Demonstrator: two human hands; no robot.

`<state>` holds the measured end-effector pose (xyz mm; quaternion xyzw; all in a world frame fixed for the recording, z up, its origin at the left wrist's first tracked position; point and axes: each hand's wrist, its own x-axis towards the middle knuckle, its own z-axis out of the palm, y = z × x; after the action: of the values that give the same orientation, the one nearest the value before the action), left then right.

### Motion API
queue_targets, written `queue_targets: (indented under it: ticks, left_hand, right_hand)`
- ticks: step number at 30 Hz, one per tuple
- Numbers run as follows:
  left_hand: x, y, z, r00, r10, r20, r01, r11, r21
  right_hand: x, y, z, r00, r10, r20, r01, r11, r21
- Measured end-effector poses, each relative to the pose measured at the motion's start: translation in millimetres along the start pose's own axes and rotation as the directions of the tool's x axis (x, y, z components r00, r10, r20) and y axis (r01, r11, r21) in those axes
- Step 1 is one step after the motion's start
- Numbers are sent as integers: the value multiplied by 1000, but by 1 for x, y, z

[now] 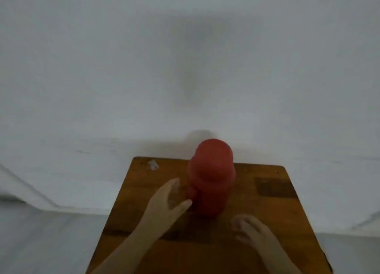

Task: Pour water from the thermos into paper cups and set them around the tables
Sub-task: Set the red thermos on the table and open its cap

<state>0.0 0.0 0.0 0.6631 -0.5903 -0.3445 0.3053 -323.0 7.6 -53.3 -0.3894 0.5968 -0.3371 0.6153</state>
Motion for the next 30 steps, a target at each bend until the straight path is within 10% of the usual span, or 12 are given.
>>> queue_targets:
  ticks: [7, 12, 16, 21, 26, 30]
  left_hand:
    - [17, -7, 65, 991, -108, -81, 101, 991, -90]
    - [-1, -23, 80, 992, -117, 53, 116, 993, 24]
    - [-23, -12, 83, 941, 108, 322, -128, 991, 43]
    - [-21, 18, 105, 997, 38, 72, -33, 996, -78]
    - [-20, 37, 128, 991, -127, 41, 133, 950, -283]
    - [-7, 4, 92, 990, -135, 24, 137, 956, -258]
  right_hand:
    - [53, -51, 53, 984, -115, -135, 113, 993, -22]
    - [49, -31, 45, 976, -198, -91, 193, 979, -67]
    - [45, -25, 28, 971, -151, -187, 147, 989, -32]
    - [41, -30, 16, 975, -163, -148, 168, 985, 25]
    - [59, -36, 7, 991, -33, 131, -22, 918, 397]
    - [65, -46, 1, 938, 3, 347, -43, 994, 105]
